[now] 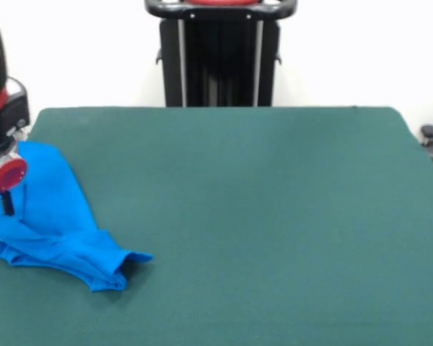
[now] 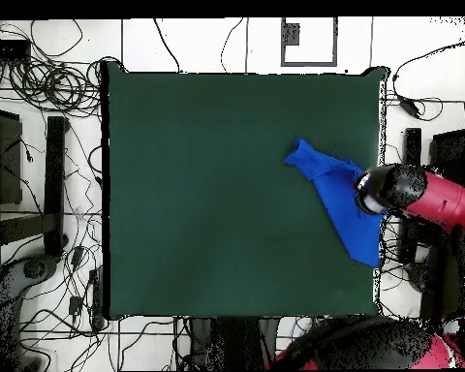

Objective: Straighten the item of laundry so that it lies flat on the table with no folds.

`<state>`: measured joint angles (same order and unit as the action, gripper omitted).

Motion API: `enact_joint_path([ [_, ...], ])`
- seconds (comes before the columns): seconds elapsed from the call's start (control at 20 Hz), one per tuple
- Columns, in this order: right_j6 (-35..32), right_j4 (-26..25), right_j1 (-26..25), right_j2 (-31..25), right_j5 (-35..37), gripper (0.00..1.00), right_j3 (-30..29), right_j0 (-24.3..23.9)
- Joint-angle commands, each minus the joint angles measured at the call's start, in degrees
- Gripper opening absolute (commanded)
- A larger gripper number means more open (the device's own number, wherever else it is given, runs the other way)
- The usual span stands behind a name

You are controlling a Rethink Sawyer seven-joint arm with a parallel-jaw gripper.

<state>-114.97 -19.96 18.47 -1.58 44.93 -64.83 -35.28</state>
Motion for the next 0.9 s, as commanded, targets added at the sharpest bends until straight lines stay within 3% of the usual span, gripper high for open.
enact_joint_path([
  [0.05, -14.74, 0.83, -4.29, 2.05, -5.53, 1.0, -1.45, 5.73],
  [0.5, -10.07, 3.55, -5.66, 1.35, -2.47, 1.0, 1.43, 6.0],
  [0.9, -5.37, 4.38, -3.93, 0.22, -0.58, 1.0, -0.47, 5.69],
])
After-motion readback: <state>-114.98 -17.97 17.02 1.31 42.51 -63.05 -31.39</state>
